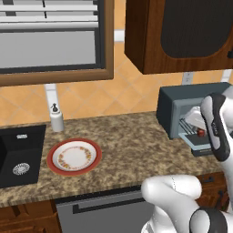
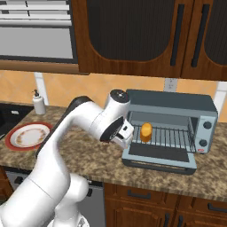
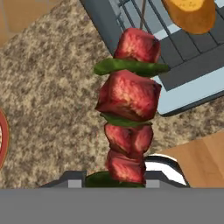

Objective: Pick up the kebab skewer and baguette bread, and place them inside the toaster oven. Close the toaster oven door and start by setting the timer.

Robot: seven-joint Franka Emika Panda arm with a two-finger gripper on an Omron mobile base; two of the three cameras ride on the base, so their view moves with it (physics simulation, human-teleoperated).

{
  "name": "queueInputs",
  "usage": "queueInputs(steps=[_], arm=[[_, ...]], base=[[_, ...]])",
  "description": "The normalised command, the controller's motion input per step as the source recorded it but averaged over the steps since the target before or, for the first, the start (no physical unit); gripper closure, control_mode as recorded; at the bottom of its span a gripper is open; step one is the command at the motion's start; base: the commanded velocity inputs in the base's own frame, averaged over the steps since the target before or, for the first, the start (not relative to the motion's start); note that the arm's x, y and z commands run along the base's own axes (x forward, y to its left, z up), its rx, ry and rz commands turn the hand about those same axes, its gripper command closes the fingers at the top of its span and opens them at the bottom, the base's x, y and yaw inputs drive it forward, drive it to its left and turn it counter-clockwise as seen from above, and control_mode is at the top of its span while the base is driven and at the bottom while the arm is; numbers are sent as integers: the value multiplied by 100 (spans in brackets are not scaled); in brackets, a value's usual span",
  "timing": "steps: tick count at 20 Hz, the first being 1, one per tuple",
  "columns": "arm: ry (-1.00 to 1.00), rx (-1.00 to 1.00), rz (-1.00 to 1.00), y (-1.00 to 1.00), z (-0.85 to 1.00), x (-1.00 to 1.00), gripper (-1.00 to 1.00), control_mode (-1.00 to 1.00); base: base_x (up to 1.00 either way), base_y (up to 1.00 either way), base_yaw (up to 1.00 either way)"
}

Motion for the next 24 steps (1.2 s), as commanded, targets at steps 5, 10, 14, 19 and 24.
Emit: queueInputs(steps=[5, 10, 14, 19, 24], arm=[[-4, -9, 4, -100, 13, 0, 100, -100], [-1, -14, 5, -99, 0, 0, 100, -100], [-1, -12, 3, -76, 0, 5, 100, -100], [-6, -9, 3, -30, -2, 18, 100, -100], [-12, -12, 5, 0, -5, 9, 100, -100]], base=[[0, 0, 0], [0, 0, 0], [0, 0, 0], [0, 0, 0], [0, 0, 0]])
